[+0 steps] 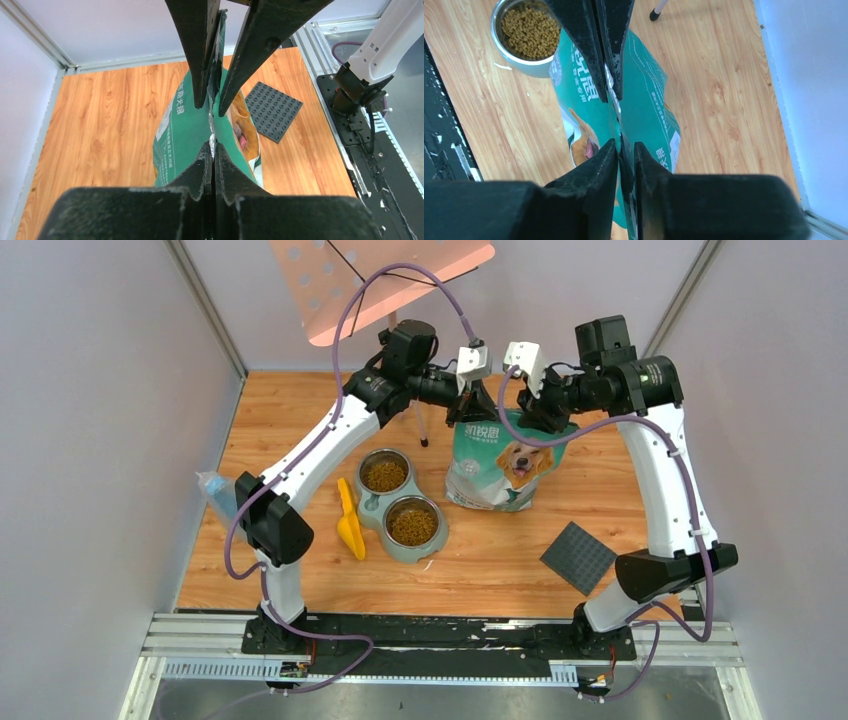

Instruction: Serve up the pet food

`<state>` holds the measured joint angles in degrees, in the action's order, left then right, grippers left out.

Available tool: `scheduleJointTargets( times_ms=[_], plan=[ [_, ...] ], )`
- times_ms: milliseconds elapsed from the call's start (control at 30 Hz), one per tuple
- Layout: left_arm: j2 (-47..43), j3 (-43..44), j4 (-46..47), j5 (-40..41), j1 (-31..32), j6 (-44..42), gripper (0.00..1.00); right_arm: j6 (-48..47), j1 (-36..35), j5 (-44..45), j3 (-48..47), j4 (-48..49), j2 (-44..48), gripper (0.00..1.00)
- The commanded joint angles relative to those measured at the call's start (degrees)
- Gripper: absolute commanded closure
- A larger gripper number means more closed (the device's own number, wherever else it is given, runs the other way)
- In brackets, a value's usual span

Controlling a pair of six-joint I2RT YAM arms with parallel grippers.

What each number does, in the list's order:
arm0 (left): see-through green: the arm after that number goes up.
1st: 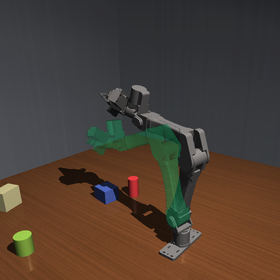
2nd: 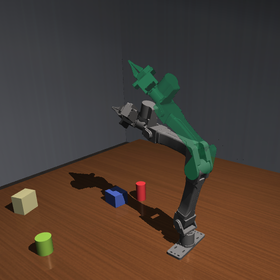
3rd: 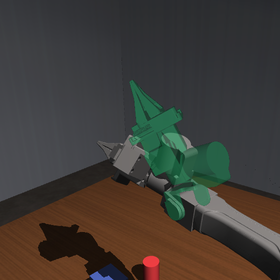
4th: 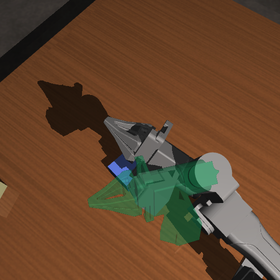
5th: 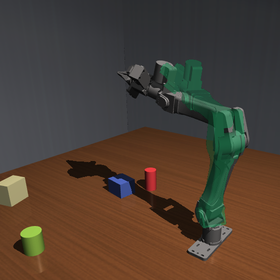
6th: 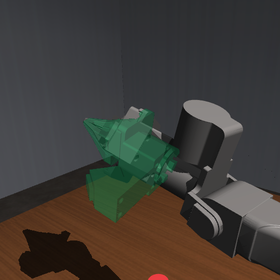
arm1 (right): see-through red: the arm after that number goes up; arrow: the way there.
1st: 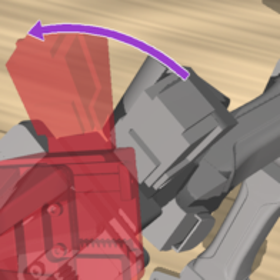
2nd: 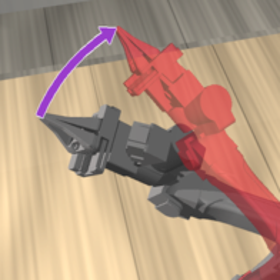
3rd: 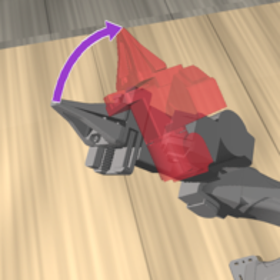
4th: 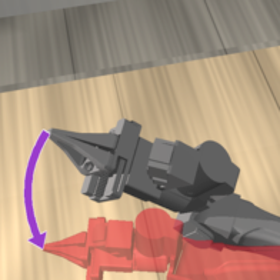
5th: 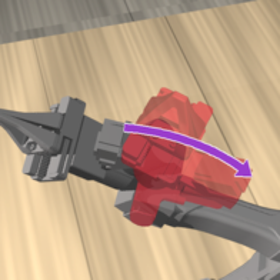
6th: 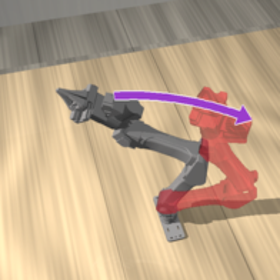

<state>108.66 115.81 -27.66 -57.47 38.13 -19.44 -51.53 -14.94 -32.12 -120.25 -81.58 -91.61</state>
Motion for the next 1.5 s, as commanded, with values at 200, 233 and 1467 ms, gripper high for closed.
scheduleJointTargets(
  times_ms=[200, 233, 1467],
  plan=[
    [-3.75, -2.74, -1.61, -0.48, -0.67, -1.36, 1.00, -4.88, 3.75, 2.50, 2.63, -0.49, 4.18, 0.96],
    [-3.87, -3.14, -1.92, -0.51, -0.86, -1.51, 1.00, -5.92, 4.13, 1.88, 2.03, -1.79, 3.85, 1.00],
    [-10.69, -11.27, 9.01, 0.63, -2.81, 2.91, 0.45, 2.57, 7.33, -13.70, 19.27, 19.92, 15.17, 0.54]
  ],
)
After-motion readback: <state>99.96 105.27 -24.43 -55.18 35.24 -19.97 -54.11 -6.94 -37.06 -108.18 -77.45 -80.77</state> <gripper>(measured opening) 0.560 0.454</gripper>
